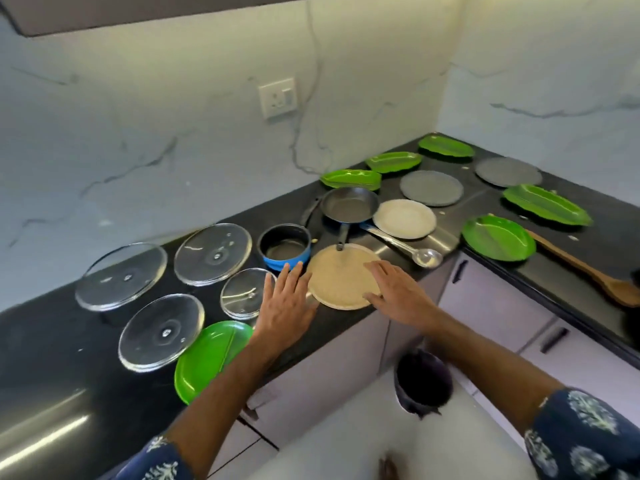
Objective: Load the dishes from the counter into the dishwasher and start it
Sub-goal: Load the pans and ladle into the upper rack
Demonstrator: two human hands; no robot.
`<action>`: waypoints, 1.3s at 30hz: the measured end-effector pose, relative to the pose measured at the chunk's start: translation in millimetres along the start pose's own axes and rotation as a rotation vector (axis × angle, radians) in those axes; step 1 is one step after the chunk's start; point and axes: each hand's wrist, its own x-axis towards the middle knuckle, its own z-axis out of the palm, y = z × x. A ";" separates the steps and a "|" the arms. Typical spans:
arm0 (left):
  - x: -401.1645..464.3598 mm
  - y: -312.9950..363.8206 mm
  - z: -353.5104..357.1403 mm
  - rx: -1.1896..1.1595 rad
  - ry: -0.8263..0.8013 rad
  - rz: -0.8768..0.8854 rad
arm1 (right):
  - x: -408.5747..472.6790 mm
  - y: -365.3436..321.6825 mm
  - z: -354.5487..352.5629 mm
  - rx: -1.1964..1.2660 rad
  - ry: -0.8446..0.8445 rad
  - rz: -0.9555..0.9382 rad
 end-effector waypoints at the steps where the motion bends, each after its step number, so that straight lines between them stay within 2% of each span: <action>1: 4.5 -8.3 0.0 0.005 -0.003 -0.029 | 15.9 -2.4 1.2 0.012 -0.010 -0.027; 8: 53.1 -45.6 10.8 -0.146 0.016 -0.270 | 128.6 5.0 3.9 -0.040 -0.083 -0.224; 16: 87.1 -69.9 15.7 -0.318 0.042 -0.442 | 238.9 17.2 0.6 -0.186 -0.150 -0.392; 23: 120.8 -109.9 23.6 -0.819 0.024 -0.709 | 329.5 11.8 13.4 -0.457 -0.241 -0.508; 33: 139.1 -142.1 49.6 -0.988 -0.001 -0.670 | 376.6 -10.4 64.7 -0.751 -0.398 -0.527; 39: 141.9 -157.6 47.7 -0.976 0.014 -0.562 | 379.6 -6.4 48.1 -0.721 -0.376 -0.611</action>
